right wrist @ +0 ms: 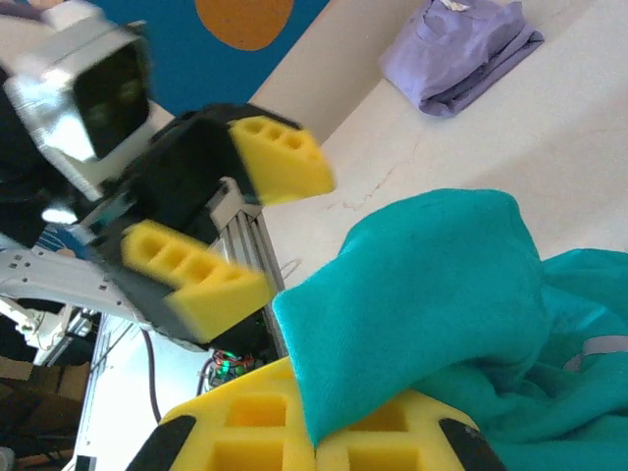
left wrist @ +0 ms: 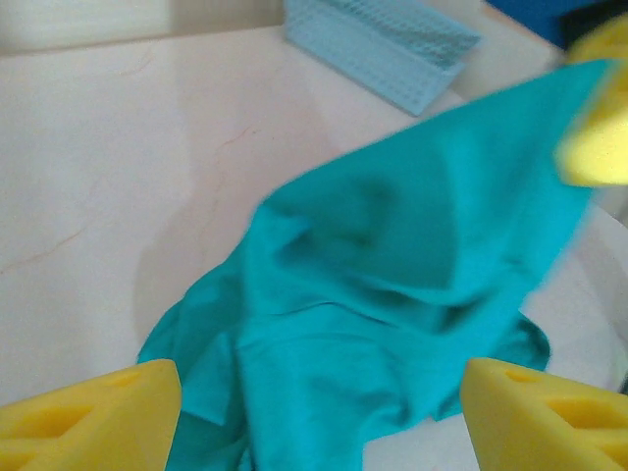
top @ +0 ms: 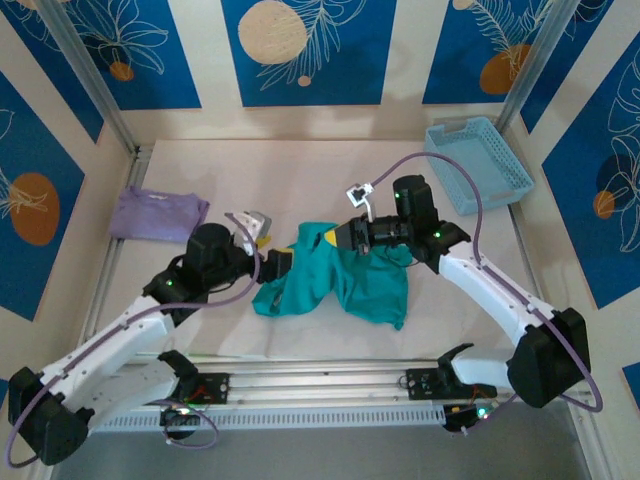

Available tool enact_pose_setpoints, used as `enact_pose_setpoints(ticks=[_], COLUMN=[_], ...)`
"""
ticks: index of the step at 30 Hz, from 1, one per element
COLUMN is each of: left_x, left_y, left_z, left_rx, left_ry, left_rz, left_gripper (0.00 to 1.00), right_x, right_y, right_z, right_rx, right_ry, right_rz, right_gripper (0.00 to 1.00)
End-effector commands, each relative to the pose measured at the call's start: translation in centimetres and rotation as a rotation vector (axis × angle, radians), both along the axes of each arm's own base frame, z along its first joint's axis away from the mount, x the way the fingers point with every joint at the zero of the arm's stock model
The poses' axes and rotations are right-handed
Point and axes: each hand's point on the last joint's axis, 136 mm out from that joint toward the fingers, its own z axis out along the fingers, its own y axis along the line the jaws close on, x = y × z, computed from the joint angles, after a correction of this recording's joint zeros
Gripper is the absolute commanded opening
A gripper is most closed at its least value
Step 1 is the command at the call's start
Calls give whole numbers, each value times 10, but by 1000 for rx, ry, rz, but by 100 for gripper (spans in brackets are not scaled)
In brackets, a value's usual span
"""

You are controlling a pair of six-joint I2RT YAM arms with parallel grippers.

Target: Fold the inside-out t-shirt

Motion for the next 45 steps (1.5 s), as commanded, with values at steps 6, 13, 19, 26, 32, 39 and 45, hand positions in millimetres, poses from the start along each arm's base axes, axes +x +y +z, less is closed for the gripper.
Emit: enact_pose_setpoints(ticks=[6, 13, 19, 26, 32, 39, 45], left_x=[0, 27, 16, -33, -42, -31, -30], left_y=[-41, -58, -68, -62, -49, -47, -48], left_z=[14, 8, 24, 49, 63, 60, 60], left_rx=[41, 66, -29, -244, -321, -321, -325], left_ry=[-32, -28, 41, 292, 319, 317, 324], left_rz=[-139, -116, -217, -414, -439, -410, -416], left_gripper=[71, 50, 0, 0, 0, 0, 0], right_x=[1, -11, -28, -1, 35, -2, -19], right_y=[2, -2, -10, -19, -37, -33, -18], right_z=[6, 8, 2, -30, -40, -37, -38], right_rx=[-9, -18, -69, -349, -505, -527, -467], right_ry=[26, -24, -172, -364, -282, -347, -431], right_rz=[-14, 16, 82, -63, -309, -292, -251], right_gripper=[0, 0, 0, 5, 28, 41, 40])
